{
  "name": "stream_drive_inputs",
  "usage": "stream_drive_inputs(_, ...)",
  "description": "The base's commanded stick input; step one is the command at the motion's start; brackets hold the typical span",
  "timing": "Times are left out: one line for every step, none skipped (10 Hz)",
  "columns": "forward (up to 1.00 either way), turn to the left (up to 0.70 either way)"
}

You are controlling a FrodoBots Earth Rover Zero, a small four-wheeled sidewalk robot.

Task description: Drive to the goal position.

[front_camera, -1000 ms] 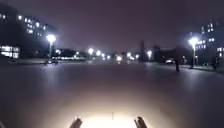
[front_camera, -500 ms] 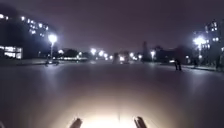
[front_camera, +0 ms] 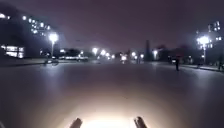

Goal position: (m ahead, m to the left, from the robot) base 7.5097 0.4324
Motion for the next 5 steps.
stream_drive_inputs(1.00, -0.40)
stream_drive_inputs(1.00, -0.40)
stream_drive_inputs(1.00, -0.40)
stream_drive_inputs(1.00, -0.29)
stream_drive_inputs(1.00, -0.07)
